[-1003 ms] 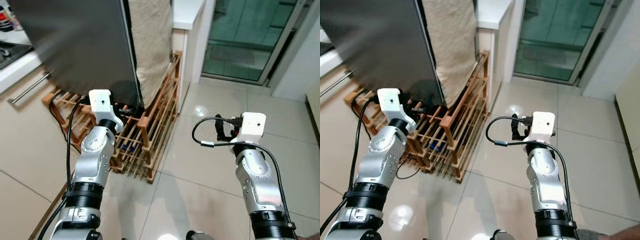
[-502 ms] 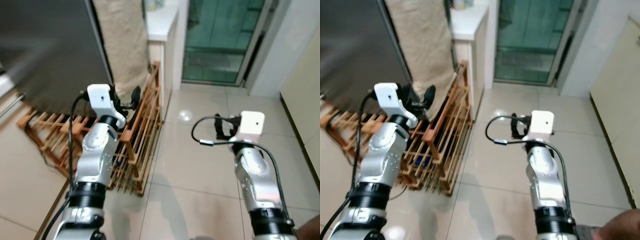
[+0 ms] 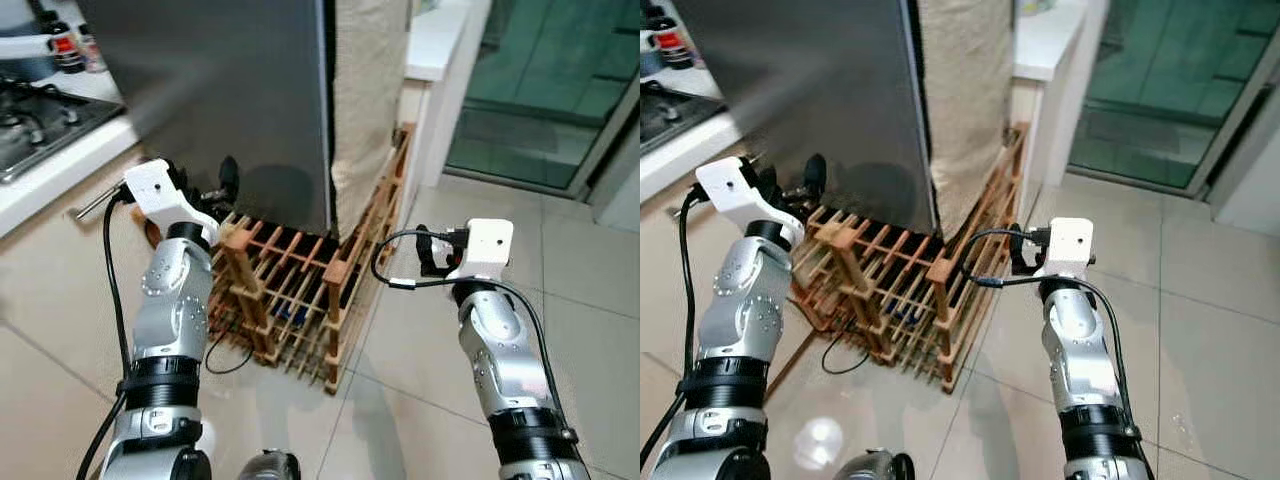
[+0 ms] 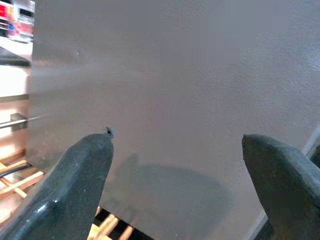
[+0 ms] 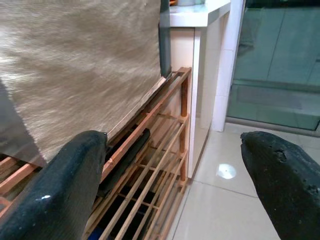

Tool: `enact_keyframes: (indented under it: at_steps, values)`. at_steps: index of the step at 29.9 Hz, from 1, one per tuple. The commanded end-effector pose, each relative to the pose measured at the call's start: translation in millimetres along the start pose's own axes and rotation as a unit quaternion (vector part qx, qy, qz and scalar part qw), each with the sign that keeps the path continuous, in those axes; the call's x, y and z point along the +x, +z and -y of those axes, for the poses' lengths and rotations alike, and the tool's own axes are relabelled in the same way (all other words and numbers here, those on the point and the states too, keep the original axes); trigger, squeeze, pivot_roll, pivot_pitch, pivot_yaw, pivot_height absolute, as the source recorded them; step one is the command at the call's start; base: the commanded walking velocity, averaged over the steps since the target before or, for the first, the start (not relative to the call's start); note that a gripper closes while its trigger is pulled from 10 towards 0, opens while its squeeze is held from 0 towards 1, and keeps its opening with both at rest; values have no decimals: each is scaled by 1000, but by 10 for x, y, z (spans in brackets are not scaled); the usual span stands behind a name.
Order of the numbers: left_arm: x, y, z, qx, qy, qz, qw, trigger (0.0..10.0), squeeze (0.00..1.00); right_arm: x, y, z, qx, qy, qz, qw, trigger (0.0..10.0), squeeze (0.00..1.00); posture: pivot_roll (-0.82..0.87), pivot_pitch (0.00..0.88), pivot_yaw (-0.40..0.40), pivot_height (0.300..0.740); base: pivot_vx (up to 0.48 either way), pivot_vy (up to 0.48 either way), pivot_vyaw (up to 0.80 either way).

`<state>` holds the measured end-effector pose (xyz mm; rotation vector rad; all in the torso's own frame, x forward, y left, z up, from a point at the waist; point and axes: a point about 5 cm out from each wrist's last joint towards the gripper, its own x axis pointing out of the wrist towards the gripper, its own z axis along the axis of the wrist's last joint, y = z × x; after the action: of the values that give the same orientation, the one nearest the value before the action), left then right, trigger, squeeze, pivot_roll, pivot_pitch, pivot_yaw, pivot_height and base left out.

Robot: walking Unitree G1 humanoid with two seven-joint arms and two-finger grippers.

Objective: Restocking fridge

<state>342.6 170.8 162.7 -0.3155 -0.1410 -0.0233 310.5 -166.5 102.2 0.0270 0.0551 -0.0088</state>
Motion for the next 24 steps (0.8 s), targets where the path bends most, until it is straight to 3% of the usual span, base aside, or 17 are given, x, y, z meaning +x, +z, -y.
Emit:
enact_keyframes:
  at_steps: [1, 6, 9, 11, 13, 16, 17, 19, 21, 24]
  values:
    - [68, 1, 144, 23, -36, -15, 999, 10000, 0, 15, 3, 17, -1, -2, 1, 1000, 10000, 0, -38, 0, 56, 740, 0, 0, 0]
    - [124, -18, 220, 51, -62, -30, 996, 10000, 0, 27, 4, 35, -7, -10, -3, 1000, 10000, 0, -50, 0, 69, 740, 0, 0, -590]
    - [-28, -54, 124, 133, -92, -21, 987, 10000, 0, -33, 37, 92, -13, -13, 2, 1000, 10000, 0, -53, 0, 77, 740, 0, 0, -763]
    - [-190, -66, 36, 150, -110, -21, 982, 10000, 0, -157, 128, 123, -23, -16, 22, 999, 10000, 0, -49, 0, 72, 740, 0, 0, -763]
    - [-443, -78, -59, 144, -132, -27, 980, 10000, 0, -336, 233, 156, -24, -25, 50, 998, 10000, 0, -42, 0, 70, 740, 0, 0, -688]
    - [-759, -39, -141, 106, -104, -19, 989, 10000, 0, -673, 306, 160, -42, -21, 80, 996, 10000, 0, -30, 0, 52, 740, 0, 0, 0]
    - [-759, -39, -141, 106, -104, -19, 989, 10000, 0, -673, 306, 160, -42, -21, 80, 996, 10000, 0, -30, 0, 52, 740, 0, 0, 0]
    - [-866, -41, -136, 66, -66, -27, 995, 10000, 0, -798, 343, 236, -37, -39, 95, 994, 10000, 0, -31, 0, 45, 740, 0, 0, 0]
    - [-928, -22, -93, 51, -46, -24, 997, 10000, 0, -841, 362, 372, -8, -69, 97, 993, 10000, 0, -25, 0, 36, 740, 0, 0, 0]
    - [-847, 27, -103, 43, -28, -19, 999, 10000, 0, -825, 311, 360, 13, -69, 80, 994, 10000, 0, -26, 0, 35, 740, 0, 0, 0]
